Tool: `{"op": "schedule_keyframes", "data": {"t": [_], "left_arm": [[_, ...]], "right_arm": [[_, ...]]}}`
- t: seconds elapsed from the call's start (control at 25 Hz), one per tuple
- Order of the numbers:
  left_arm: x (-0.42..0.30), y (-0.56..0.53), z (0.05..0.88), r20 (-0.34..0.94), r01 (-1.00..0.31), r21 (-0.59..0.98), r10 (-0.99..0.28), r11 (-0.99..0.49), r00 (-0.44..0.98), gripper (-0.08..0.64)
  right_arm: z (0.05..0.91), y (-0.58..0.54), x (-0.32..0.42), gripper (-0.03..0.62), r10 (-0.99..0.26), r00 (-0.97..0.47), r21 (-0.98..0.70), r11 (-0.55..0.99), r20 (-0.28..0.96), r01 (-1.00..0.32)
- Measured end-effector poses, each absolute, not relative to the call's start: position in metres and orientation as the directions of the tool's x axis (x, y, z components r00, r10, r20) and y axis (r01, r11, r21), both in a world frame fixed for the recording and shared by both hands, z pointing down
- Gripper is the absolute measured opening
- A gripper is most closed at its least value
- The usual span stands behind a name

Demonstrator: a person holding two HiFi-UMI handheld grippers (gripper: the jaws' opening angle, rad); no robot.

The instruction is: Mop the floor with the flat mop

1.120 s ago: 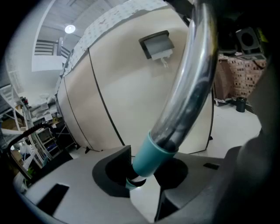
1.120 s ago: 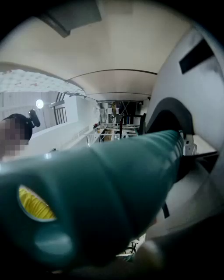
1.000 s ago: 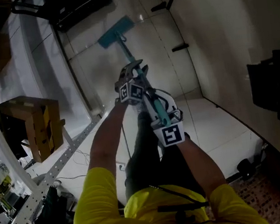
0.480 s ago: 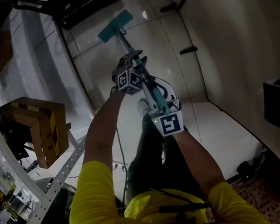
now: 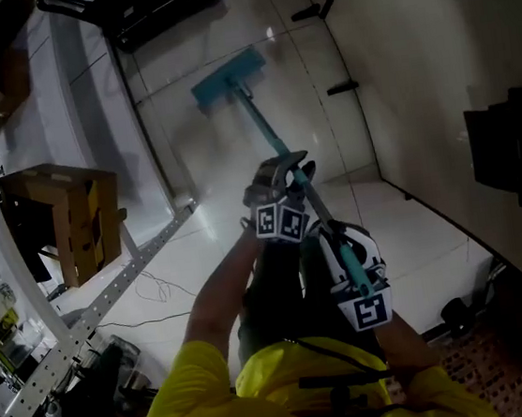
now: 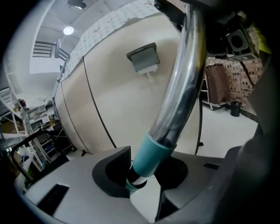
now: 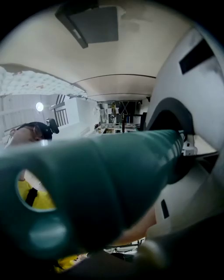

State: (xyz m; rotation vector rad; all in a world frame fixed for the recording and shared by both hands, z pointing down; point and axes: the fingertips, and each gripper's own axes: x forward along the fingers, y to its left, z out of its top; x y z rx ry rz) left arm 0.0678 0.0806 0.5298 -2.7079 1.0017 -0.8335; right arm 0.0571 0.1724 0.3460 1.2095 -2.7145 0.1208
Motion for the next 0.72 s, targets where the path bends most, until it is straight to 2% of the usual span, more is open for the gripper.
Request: {"op": "schedule_keyframes", "data": {"t": [0.16,0.36,0.72], "left_arm": [[0.088,0.117,0.546,0.473,-0.584,-0.242,-0.619,-0.775,0.627,0.127],[0.088,0.121,0.577,0.505,-0.568,-0.25,-0.606,-0.785,0.615,0.129],[0.033,0.055,0.632,0.552,-0.585,-0.239,-0.604,-0.775,0.575,0.133]], "right_arm": [[0.353,0.202,0.064,0.055,-0.72,-0.665,0.021,0.681,0.198,-0.732],[0.384,0.209,0.063,0.055,-0.715,-0.663,0.037,0.685,0.221,-0.727],[0.435,0.143,0.011,0.055,-0.732,-0.639,-0.004,0.657,0.237,-0.754]]}}
